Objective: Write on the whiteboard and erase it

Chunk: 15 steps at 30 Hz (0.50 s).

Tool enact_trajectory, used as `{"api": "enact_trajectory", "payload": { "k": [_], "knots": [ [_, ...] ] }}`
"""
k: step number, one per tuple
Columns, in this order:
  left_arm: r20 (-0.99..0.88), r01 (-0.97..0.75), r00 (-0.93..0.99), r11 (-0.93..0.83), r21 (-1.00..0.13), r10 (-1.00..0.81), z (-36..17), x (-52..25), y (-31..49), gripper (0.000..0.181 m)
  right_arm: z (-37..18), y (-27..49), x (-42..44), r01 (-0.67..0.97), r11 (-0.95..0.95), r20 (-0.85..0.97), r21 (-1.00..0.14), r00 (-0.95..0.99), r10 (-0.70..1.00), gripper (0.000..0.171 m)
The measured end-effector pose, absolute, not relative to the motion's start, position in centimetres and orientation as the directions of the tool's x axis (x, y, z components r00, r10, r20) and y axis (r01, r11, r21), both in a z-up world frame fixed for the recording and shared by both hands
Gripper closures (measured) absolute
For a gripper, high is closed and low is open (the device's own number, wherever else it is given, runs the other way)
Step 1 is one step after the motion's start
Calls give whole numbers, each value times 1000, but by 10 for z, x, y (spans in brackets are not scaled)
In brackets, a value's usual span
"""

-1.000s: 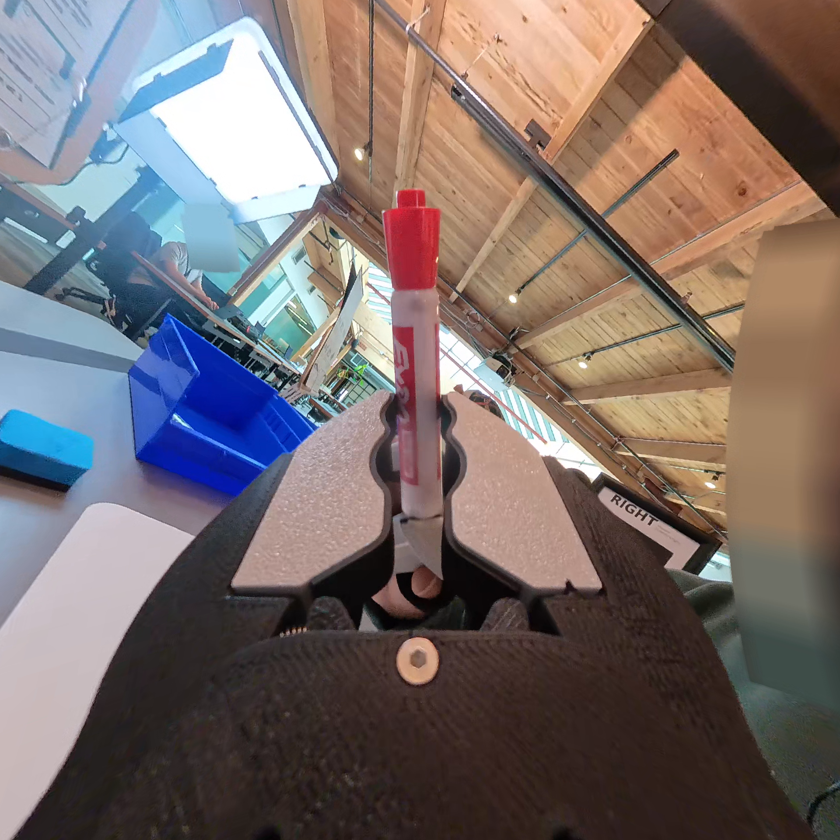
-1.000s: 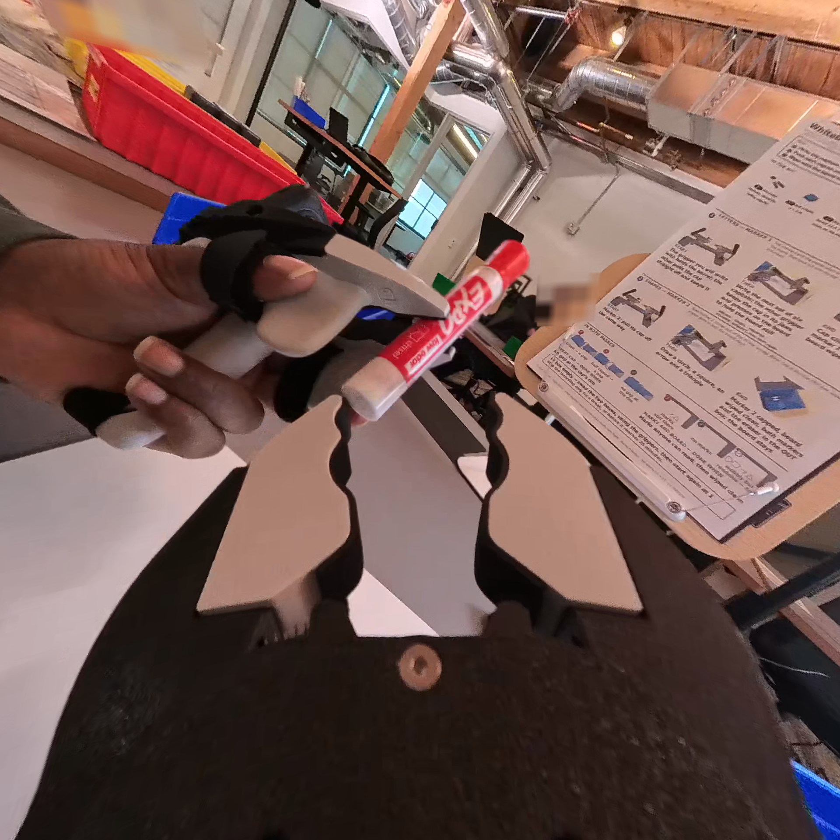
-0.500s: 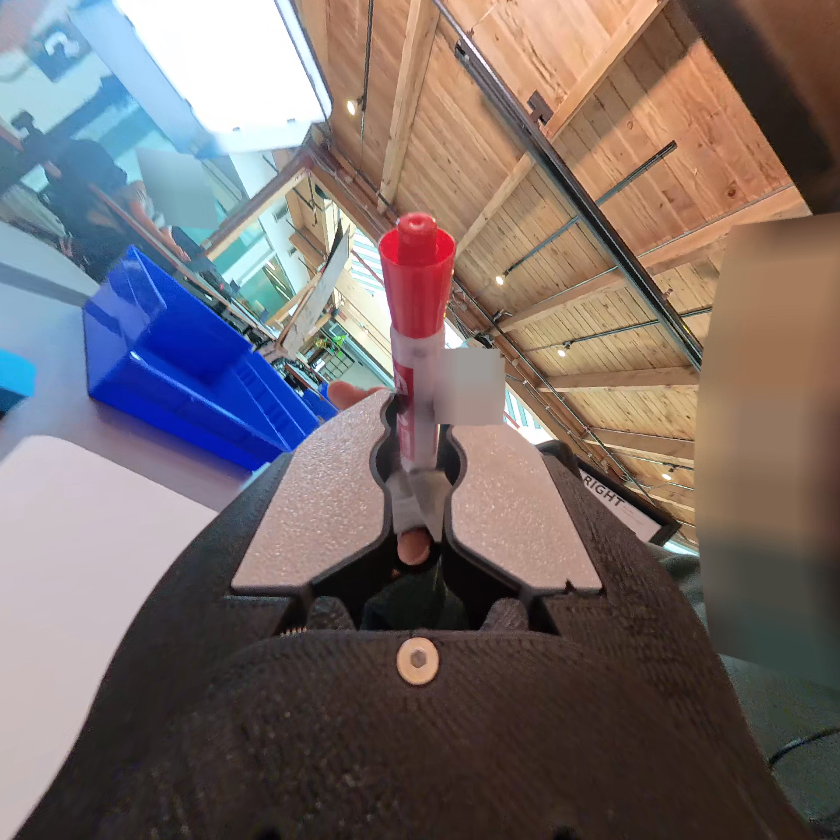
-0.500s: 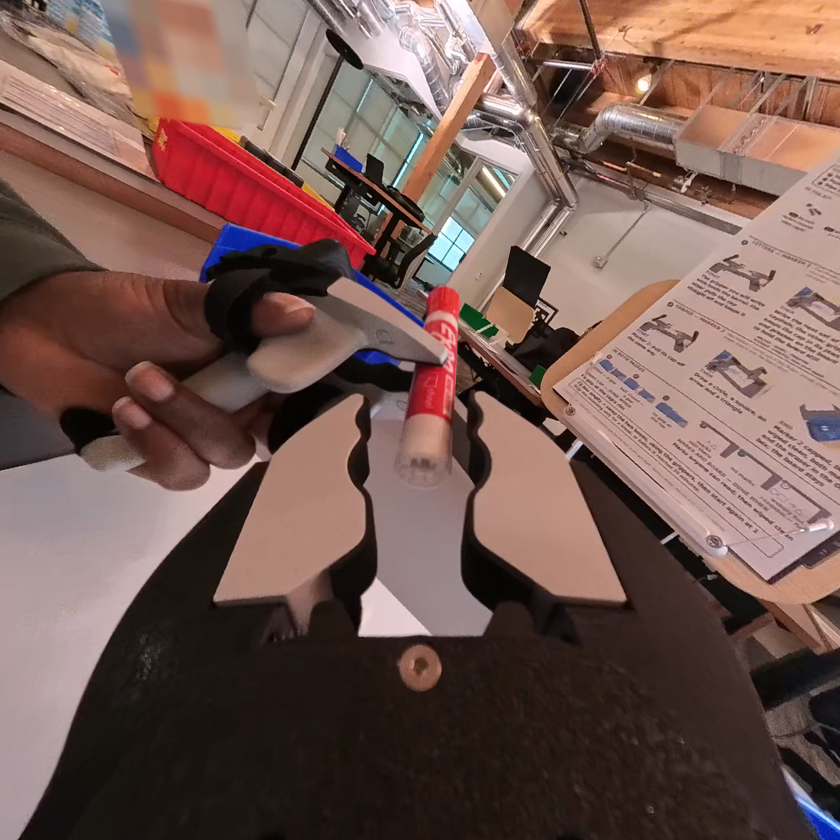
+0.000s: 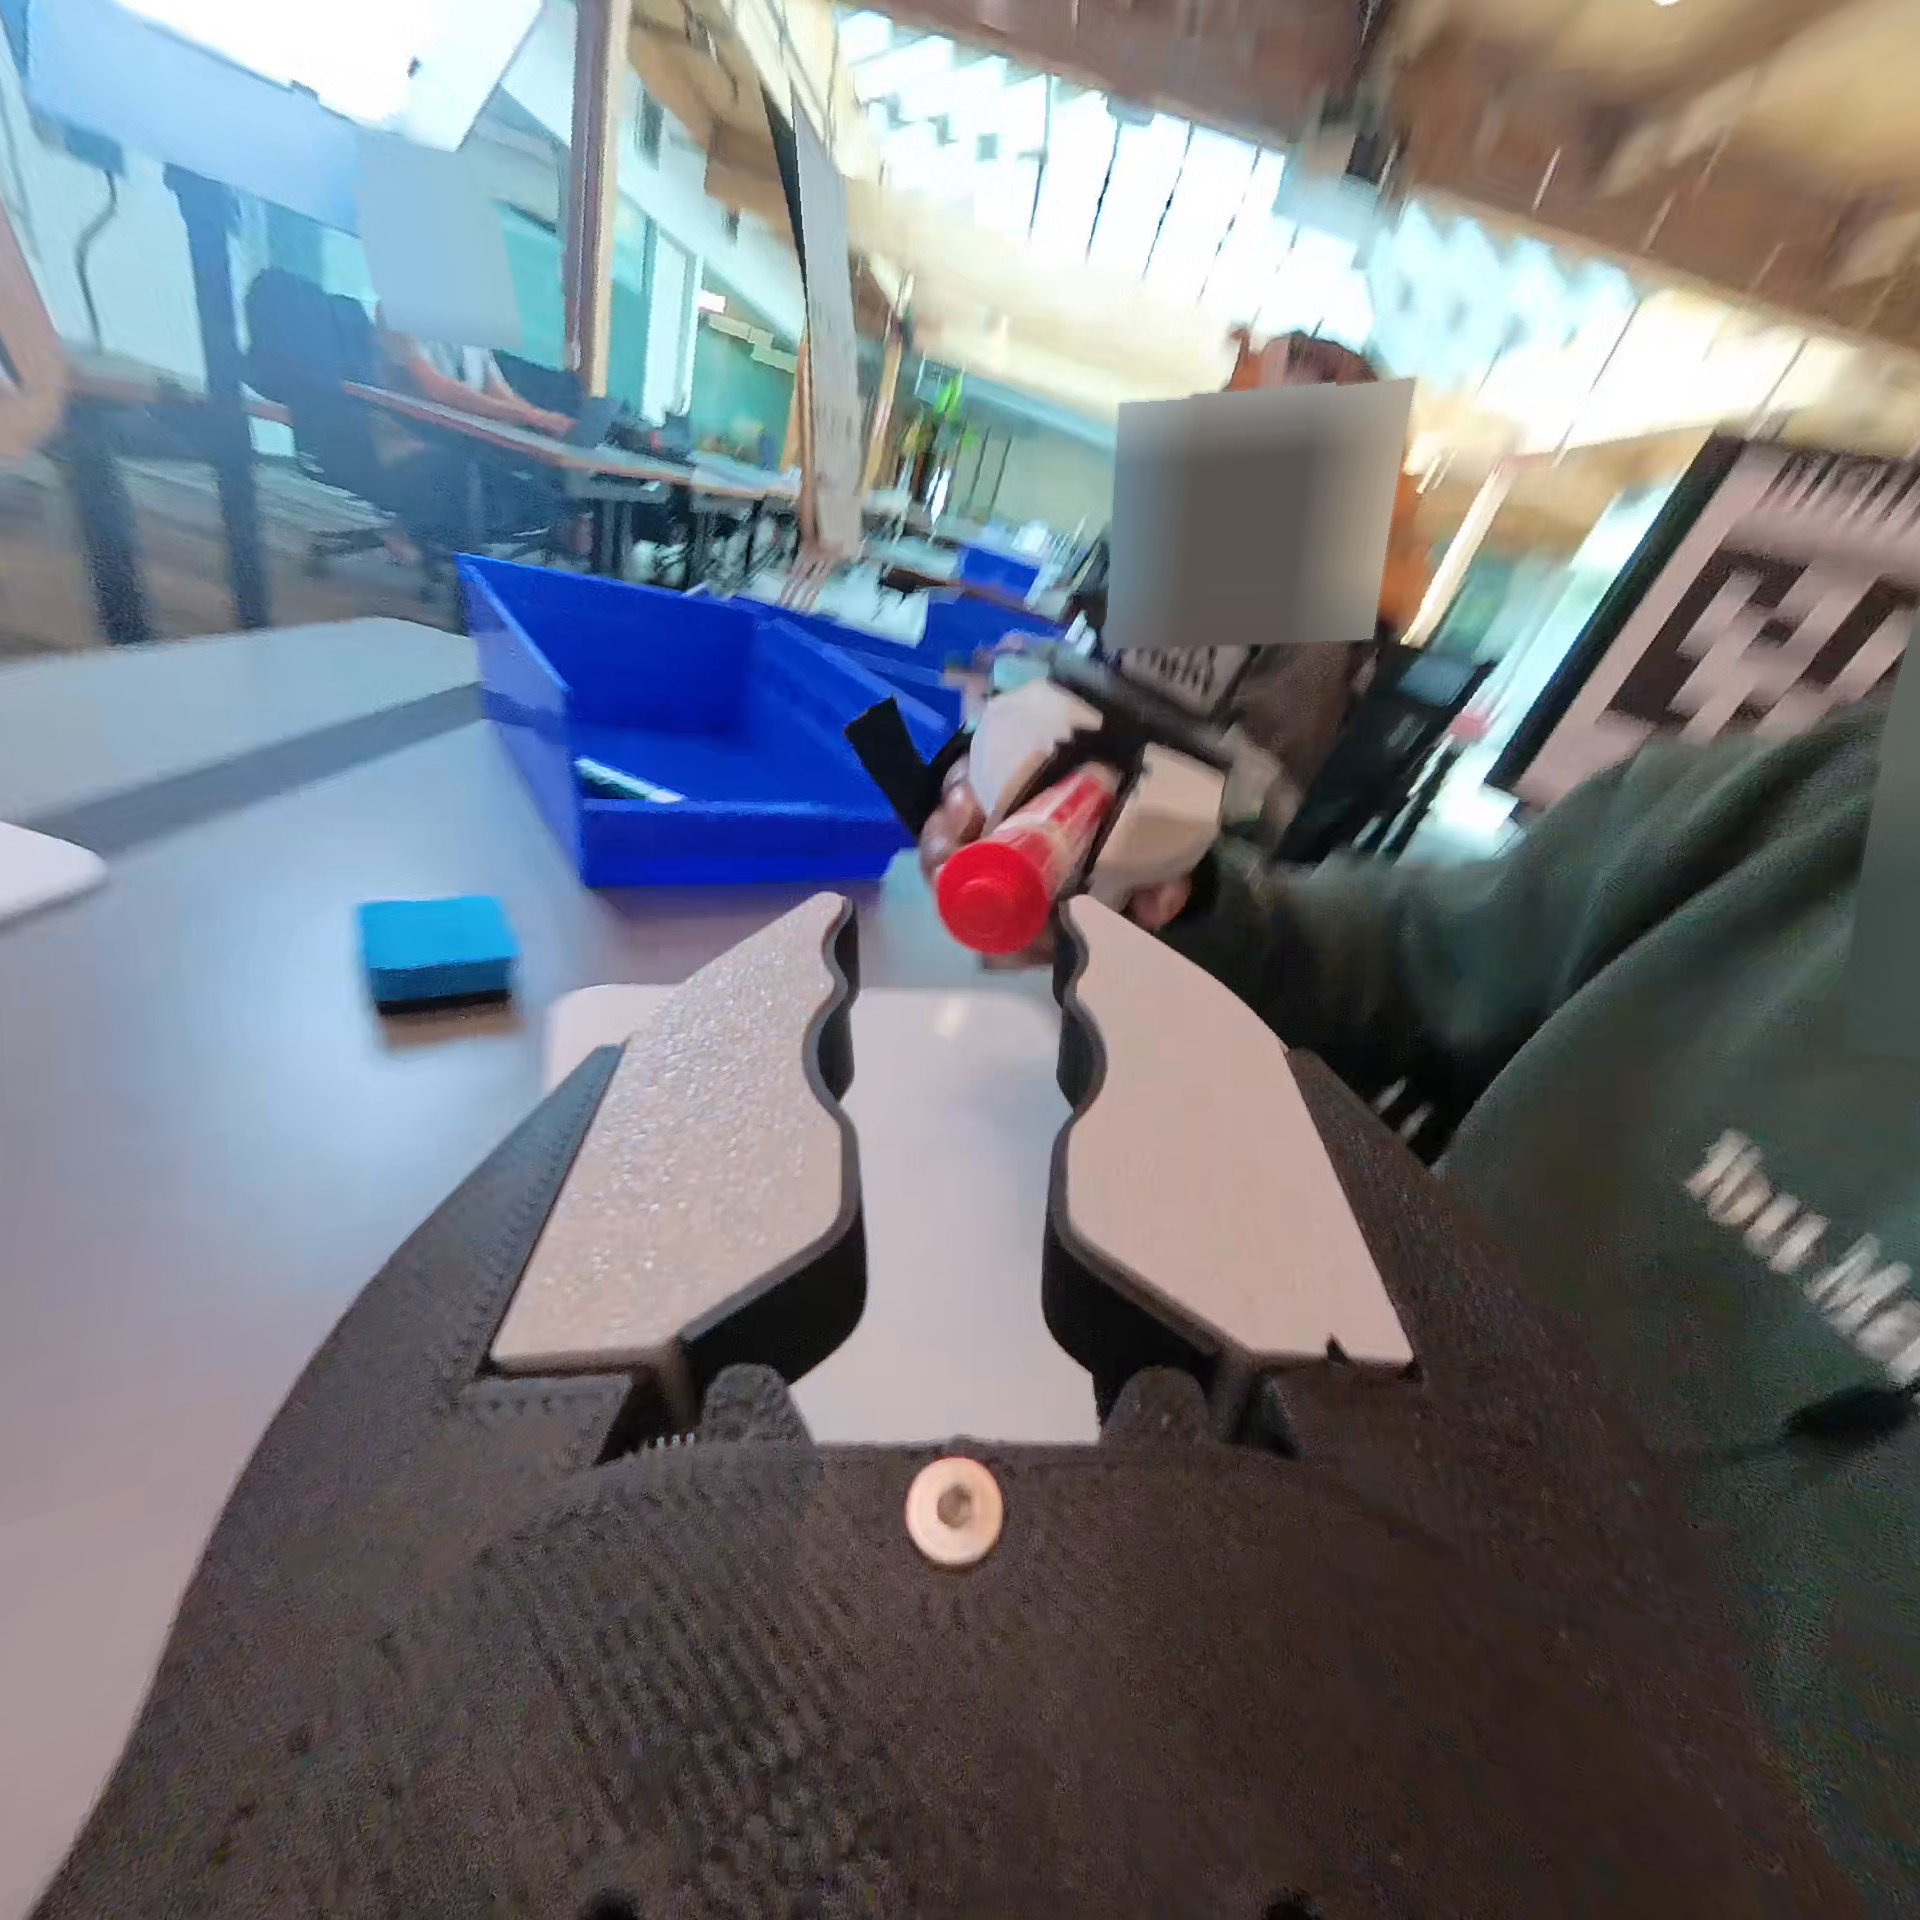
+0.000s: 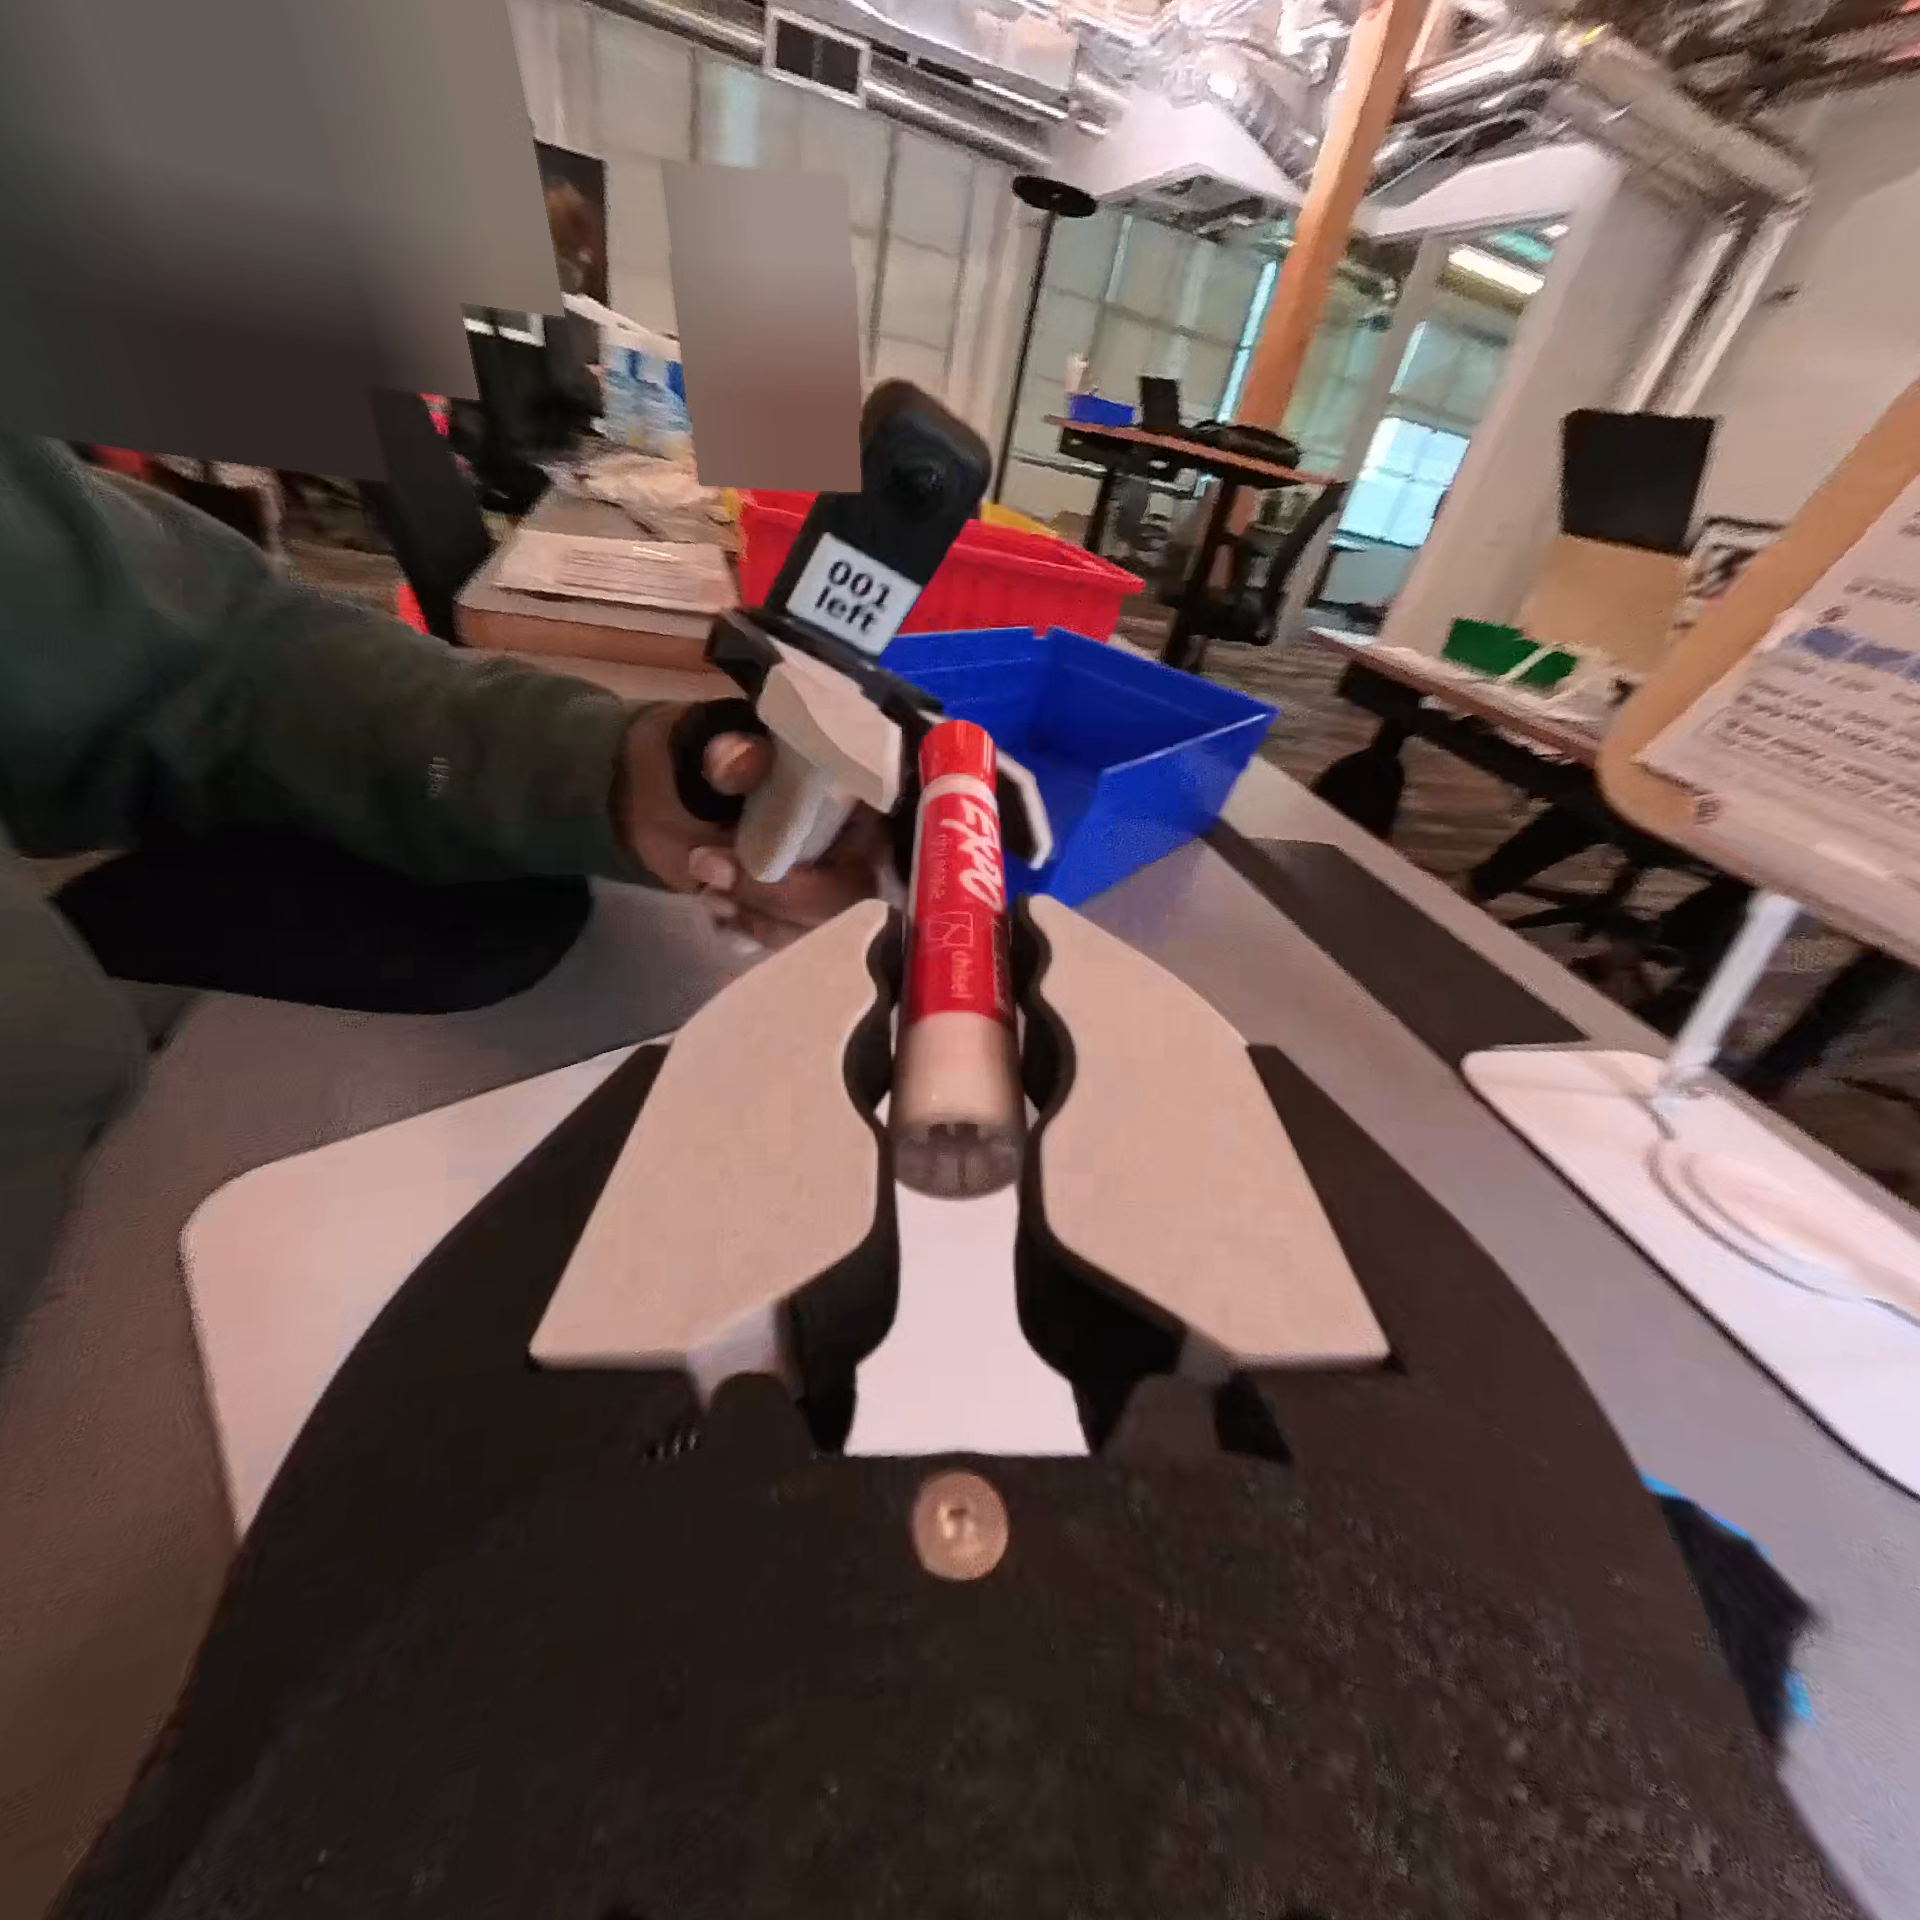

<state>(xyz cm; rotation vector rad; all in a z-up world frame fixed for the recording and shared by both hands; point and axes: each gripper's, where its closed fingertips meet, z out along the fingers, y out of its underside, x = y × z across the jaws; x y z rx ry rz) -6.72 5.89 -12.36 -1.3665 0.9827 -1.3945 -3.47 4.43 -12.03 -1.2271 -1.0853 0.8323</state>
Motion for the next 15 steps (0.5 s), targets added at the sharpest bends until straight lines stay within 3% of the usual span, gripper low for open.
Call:
{"api": "enact_trajectory", "payload": {
  "k": [4,10,15],
  "knots": [
    [4,-155,54,-13,-988,-999,-143,-74,45,147,-129,37,-28,-8,18,16,-1000,154,988,151],
    [28,-138,-5,-27,-990,-1000,-148,-72,33,149,-150,35,-35,45,-55,-51,-997,97,994,151],
    [21,-155,-5,-21,-988,-1000,-152,-72,33,162,-157,31,-39,49,-81,-77,-996,73,994,151]
  ]
}}
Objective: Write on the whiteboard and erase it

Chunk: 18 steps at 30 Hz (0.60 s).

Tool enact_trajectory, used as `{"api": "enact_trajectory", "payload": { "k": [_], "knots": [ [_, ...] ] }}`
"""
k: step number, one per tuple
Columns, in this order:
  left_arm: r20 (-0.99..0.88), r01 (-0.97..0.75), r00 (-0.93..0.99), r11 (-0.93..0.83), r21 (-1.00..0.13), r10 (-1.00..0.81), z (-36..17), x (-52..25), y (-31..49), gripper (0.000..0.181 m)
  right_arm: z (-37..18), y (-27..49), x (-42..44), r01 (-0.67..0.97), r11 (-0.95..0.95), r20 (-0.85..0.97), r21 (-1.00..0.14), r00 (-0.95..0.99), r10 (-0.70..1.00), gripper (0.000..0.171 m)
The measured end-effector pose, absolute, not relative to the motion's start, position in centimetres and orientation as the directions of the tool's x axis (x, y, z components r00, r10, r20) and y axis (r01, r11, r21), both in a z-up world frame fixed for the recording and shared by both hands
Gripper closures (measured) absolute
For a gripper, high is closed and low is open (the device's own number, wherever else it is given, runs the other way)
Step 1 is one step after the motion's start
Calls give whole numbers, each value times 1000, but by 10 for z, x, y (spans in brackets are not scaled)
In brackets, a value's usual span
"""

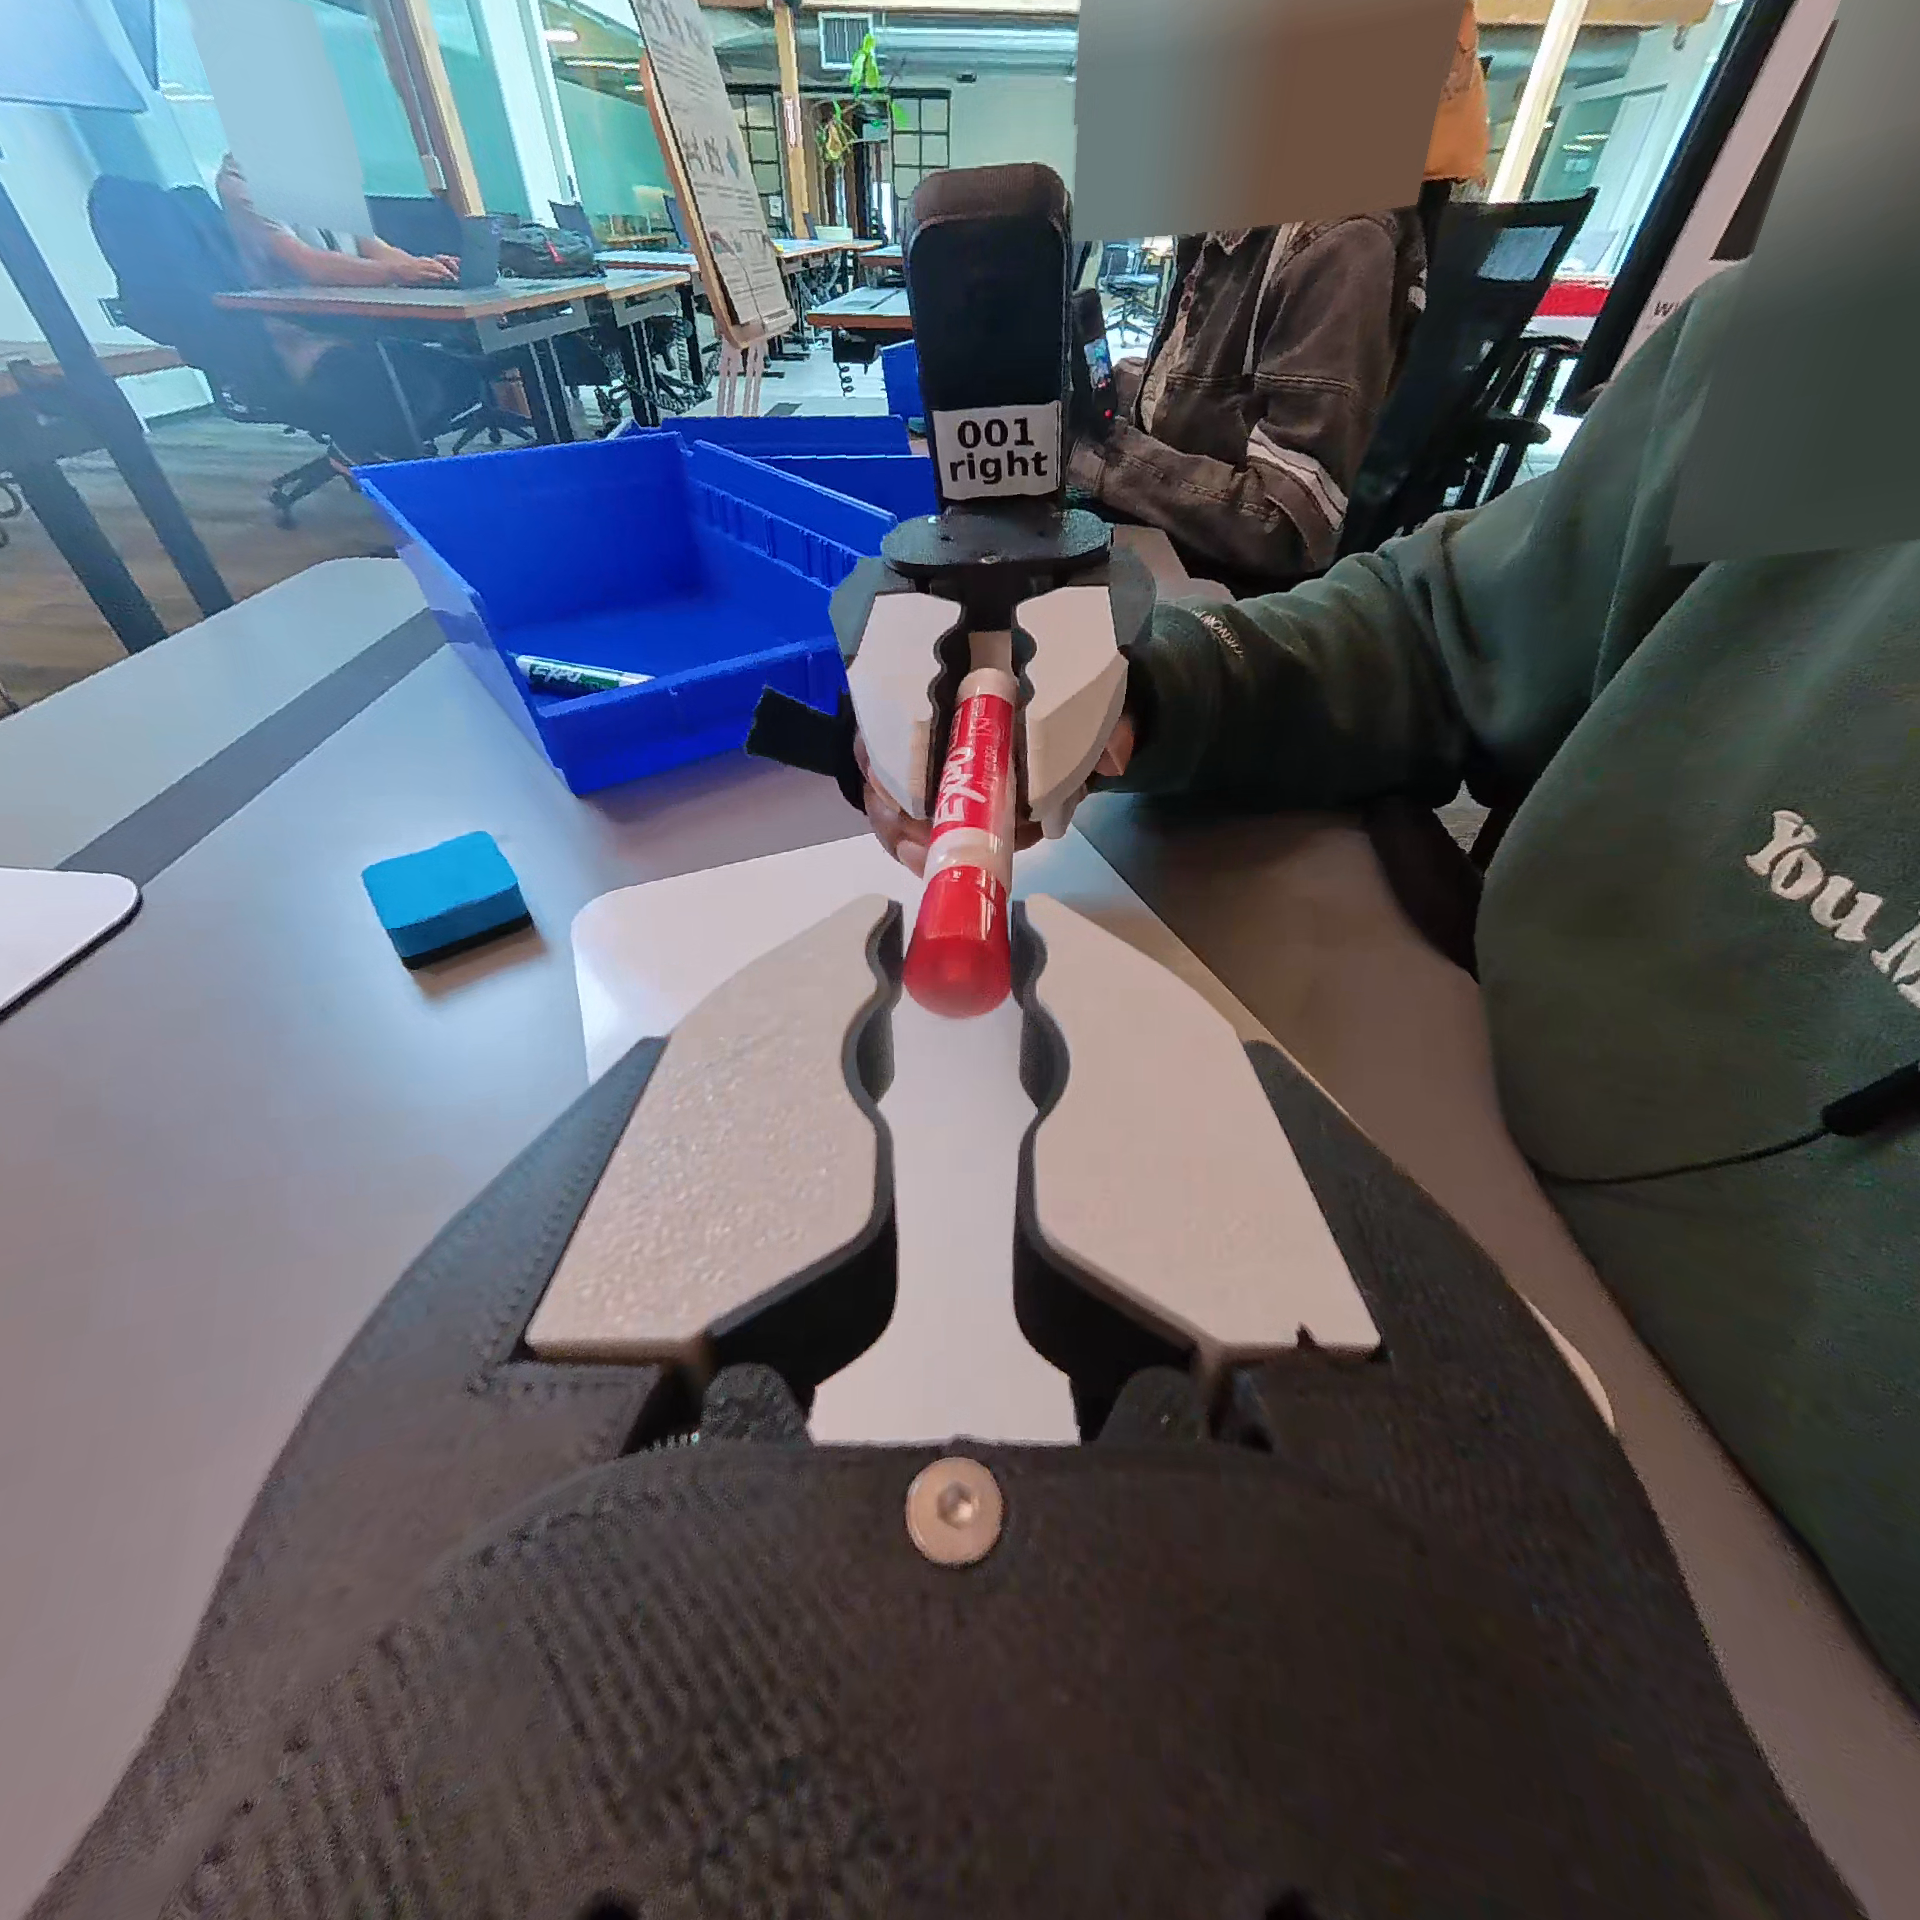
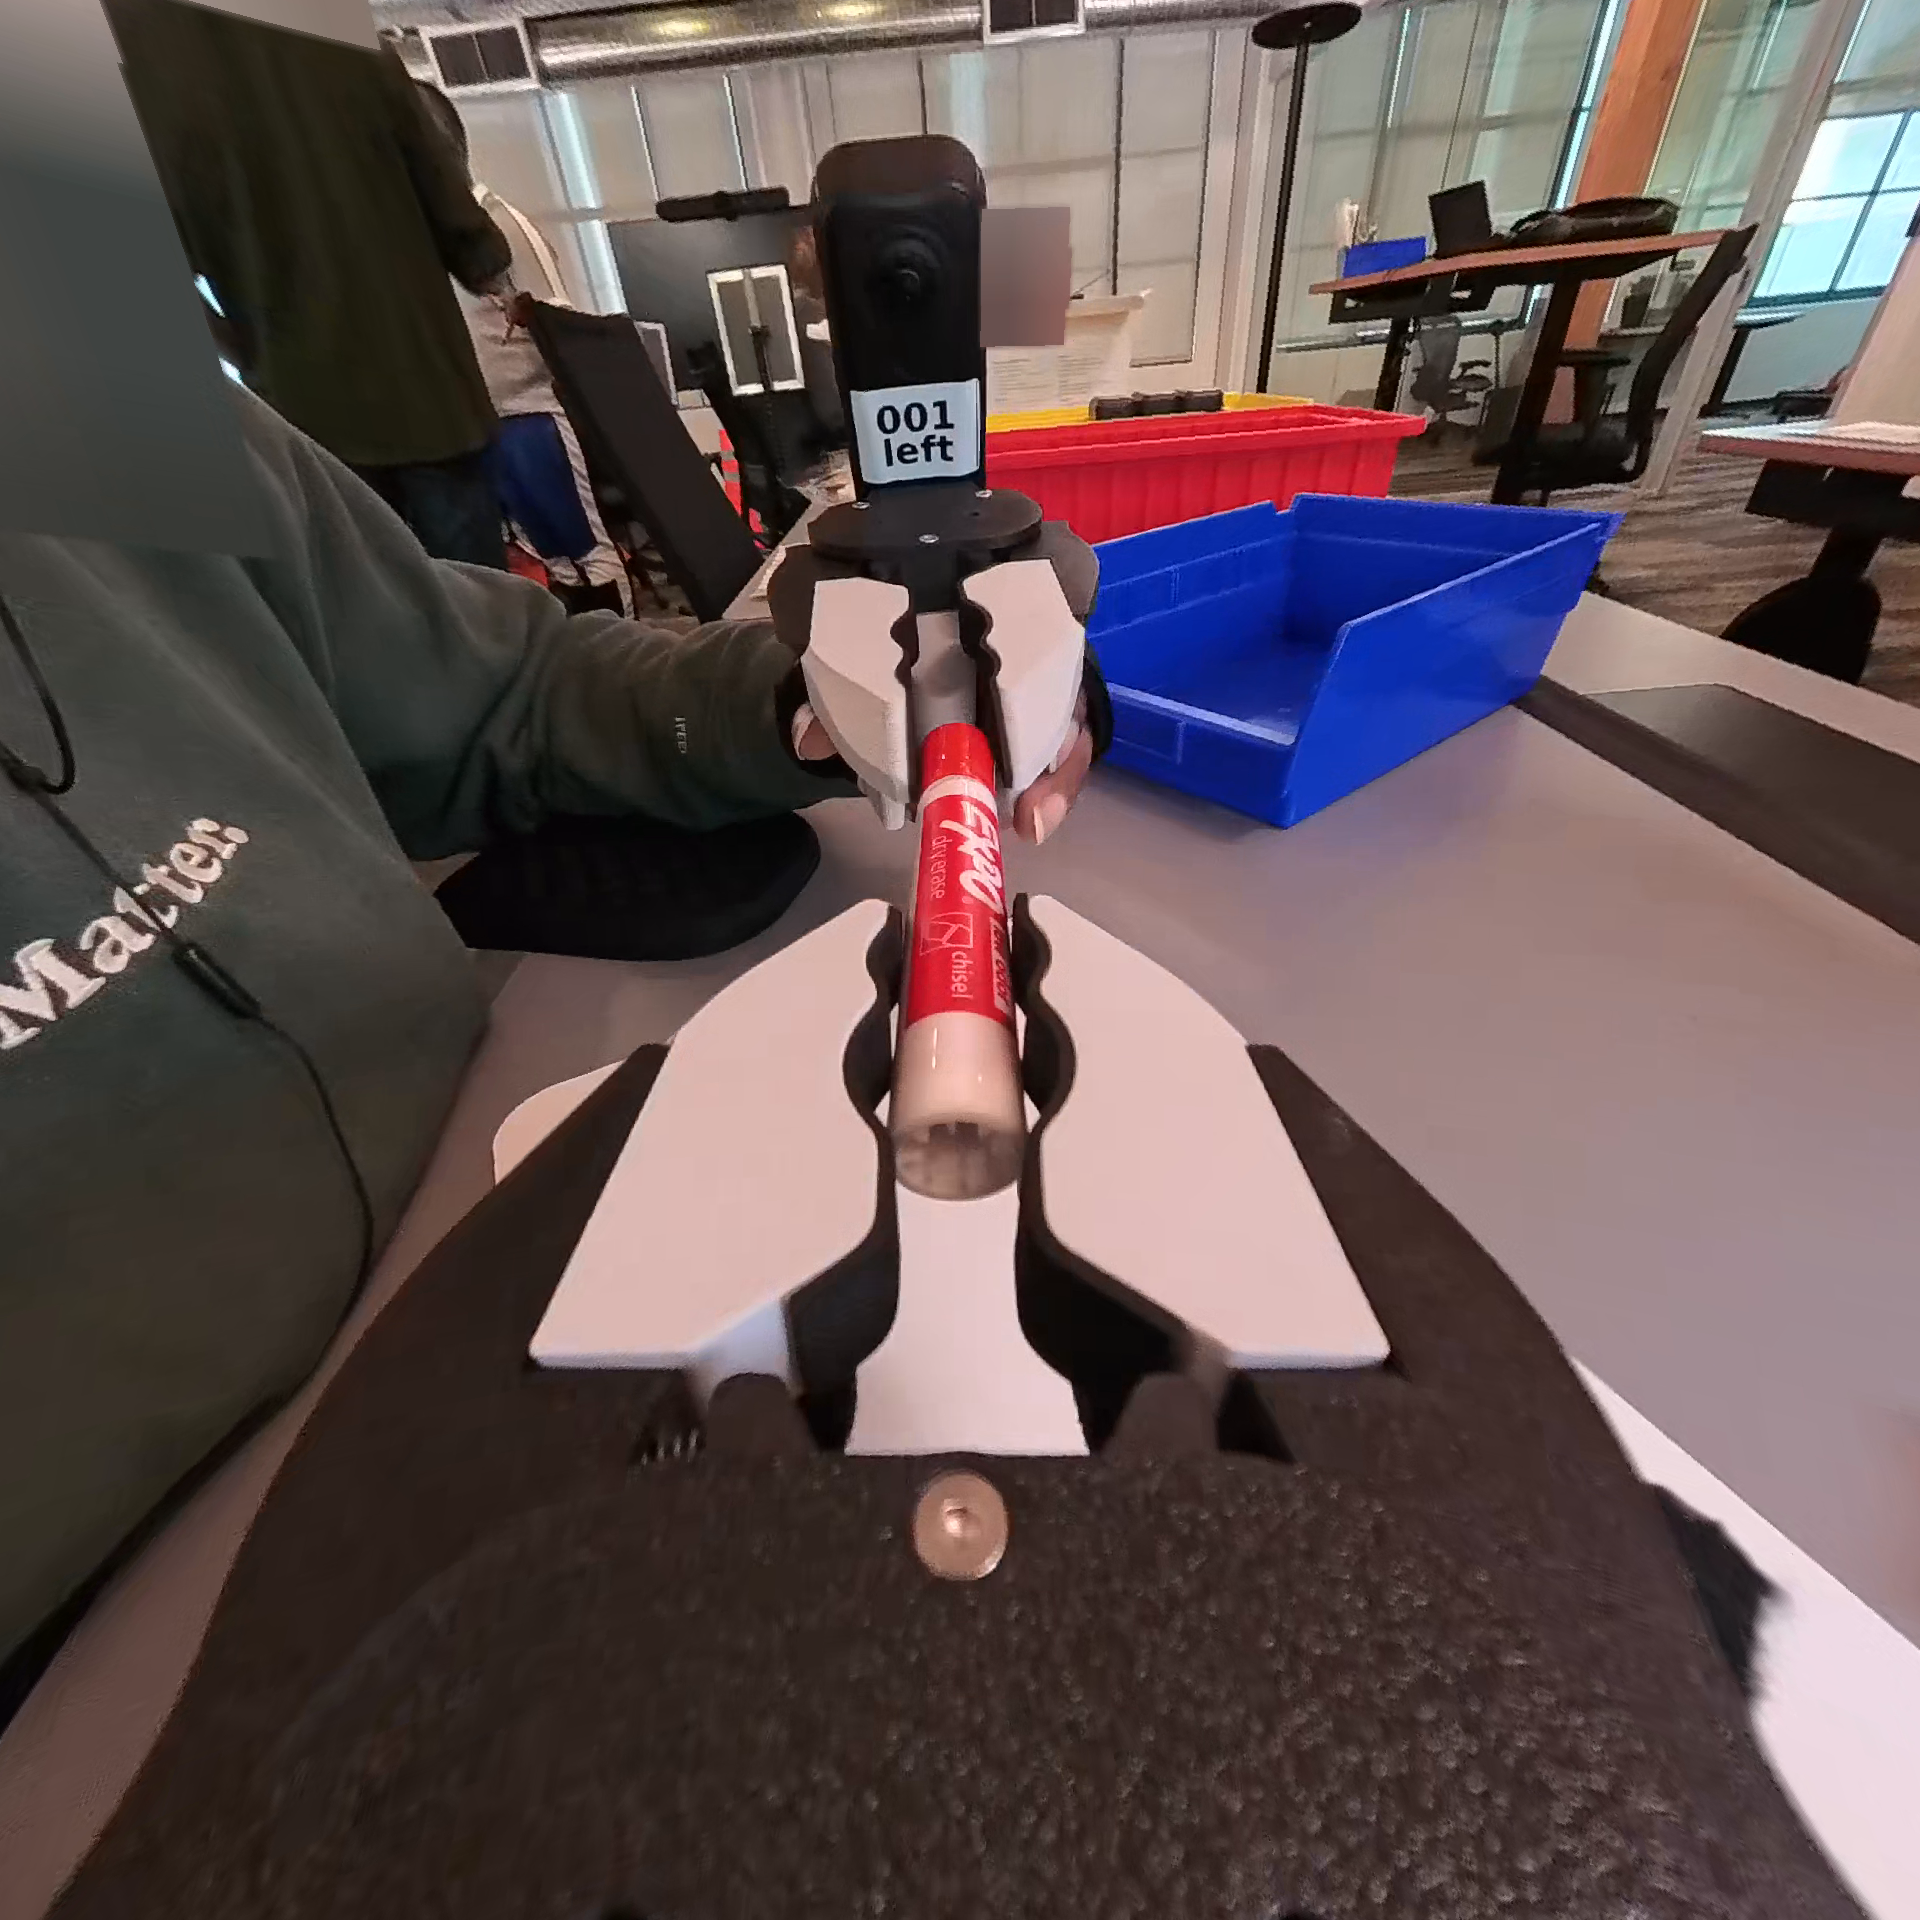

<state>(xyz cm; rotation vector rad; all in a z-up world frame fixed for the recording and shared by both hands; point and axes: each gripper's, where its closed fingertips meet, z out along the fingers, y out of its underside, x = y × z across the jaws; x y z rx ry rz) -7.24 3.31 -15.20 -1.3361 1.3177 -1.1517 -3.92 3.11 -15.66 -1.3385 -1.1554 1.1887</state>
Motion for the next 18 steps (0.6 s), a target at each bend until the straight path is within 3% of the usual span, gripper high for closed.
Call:
{"api": "enact_trajectory", "payload": {
  "k": [18],
  "knots": [
    [-53,-140,-1,53,-989,-999,-150,-69,26,161,-146,25,-42,-39,-133,-134,-990,48,990,151]
  ]
}}
